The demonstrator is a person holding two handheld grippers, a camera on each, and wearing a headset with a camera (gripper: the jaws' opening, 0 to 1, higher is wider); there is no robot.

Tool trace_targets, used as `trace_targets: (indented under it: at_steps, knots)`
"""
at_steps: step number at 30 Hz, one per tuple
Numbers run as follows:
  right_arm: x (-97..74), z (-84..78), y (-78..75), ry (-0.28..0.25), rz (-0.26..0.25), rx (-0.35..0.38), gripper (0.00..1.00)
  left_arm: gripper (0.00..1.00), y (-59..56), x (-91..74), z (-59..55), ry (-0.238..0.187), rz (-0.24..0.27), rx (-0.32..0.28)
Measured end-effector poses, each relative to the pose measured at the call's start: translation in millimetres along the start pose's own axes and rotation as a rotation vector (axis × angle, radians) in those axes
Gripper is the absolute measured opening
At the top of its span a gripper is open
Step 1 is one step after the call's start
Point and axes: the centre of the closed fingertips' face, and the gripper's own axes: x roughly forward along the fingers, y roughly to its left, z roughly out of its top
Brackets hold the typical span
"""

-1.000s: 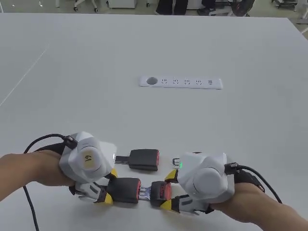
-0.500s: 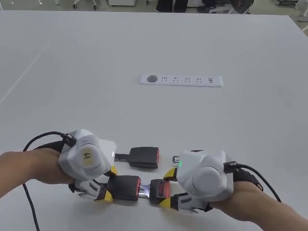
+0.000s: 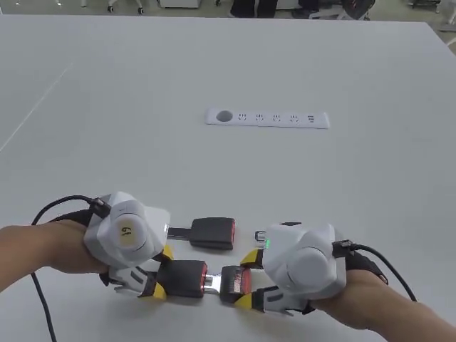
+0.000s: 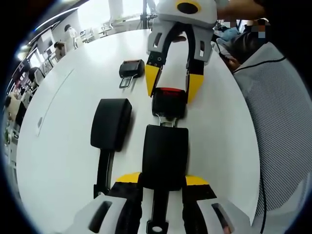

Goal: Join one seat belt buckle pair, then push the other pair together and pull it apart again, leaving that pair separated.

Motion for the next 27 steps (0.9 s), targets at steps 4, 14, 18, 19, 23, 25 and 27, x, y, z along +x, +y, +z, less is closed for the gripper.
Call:
trace_targets:
  at_steps: [4, 14, 18, 19, 23, 25, 27]
  knots:
    - [0.4, 0.6, 0.2, -0.004, 0.0, -0.001, 0.29, 0.32, 0.1, 0.2, 0.2, -0.002, 0.001, -0.003]
    - [1.2, 1.7, 0.2, -0.005, 0.004, -0.001, 0.28, 0.31, 0.9, 0.1, -0.3, -0.004, 0.0, -0.009]
    - [3.7, 3.4, -1.2, -0.004, 0.003, -0.006, 0.29, 0.31, 0.4, -0.1, 0.3, -0.005, 0.001, -0.009]
    - [3.9, 3.5, -1.5, -0.002, 0.003, -0.007, 0.29, 0.31, 0.6, -0.1, 0.0, -0.004, 0.001, -0.008]
    - [3.4, 3.5, 0.0, 0.003, 0.006, -0.006, 0.28, 0.31, 1.0, 0.0, -0.2, -0.004, 0.0, -0.007]
    - [3.8, 3.8, 0.2, 0.002, 0.005, 0.0, 0.28, 0.31, 1.0, -0.1, -0.2, -0.003, 0.0, -0.007]
    - [4.3, 4.7, 0.8, 0.001, 0.002, 0.005, 0.28, 0.31, 1.1, -0.1, -0.4, -0.002, 0.0, -0.007]
